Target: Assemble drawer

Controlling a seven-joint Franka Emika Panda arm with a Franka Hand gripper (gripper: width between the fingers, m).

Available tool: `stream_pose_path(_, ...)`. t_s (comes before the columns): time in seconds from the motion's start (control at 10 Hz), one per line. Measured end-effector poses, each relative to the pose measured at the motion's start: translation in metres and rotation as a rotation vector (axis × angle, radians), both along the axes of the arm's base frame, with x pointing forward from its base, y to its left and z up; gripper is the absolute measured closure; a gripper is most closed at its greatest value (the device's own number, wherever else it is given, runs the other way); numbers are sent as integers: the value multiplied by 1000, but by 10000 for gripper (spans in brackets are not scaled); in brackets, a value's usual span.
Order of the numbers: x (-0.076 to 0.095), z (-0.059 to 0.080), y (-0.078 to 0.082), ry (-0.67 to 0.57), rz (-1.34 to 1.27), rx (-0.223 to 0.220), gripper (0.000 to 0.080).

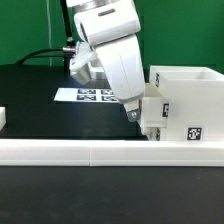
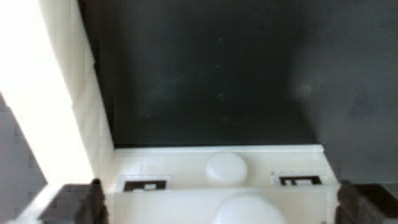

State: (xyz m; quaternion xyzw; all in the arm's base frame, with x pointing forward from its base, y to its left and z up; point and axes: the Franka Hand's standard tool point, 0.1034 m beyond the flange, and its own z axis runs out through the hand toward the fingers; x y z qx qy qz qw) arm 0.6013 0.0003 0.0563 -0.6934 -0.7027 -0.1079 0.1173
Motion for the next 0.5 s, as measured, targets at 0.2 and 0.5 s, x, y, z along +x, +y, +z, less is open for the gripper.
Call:
stream_pose_path(0.2,0,-1,-1,1,-2,0,150)
stream_pose_path(0.5,1,-1,20,-47,14,3,150)
